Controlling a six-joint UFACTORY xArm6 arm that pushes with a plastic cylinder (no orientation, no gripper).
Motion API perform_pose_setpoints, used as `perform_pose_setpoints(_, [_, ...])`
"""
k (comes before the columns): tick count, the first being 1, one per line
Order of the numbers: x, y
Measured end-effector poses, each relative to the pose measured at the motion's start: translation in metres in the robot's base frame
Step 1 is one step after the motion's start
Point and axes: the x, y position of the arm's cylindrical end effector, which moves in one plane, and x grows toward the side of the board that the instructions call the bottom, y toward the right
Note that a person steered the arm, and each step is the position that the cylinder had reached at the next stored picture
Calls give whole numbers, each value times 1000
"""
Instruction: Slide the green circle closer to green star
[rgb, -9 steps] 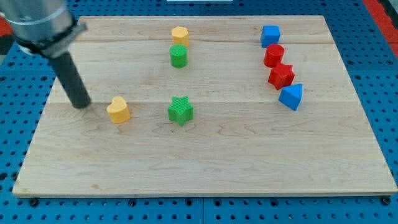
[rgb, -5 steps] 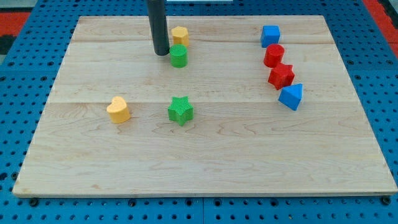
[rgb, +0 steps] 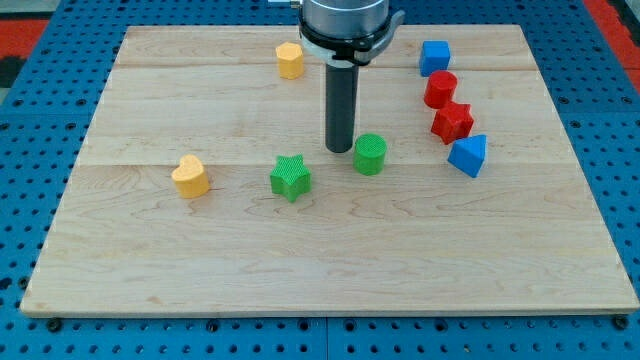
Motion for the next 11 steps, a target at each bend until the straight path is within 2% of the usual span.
perform_pose_setpoints(1, [-13,6])
perform_pose_setpoints(2, [15,46])
perform_pose_setpoints(3, [57,47])
perform_pose_setpoints(5, [20,48])
perform_pose_setpoints(6, [37,64])
perform_pose_setpoints(7, [50,115])
perform_pose_setpoints(8, [78,143])
perform_pose_setpoints(9, [123,149])
perform_pose_setpoints(11, [103,63])
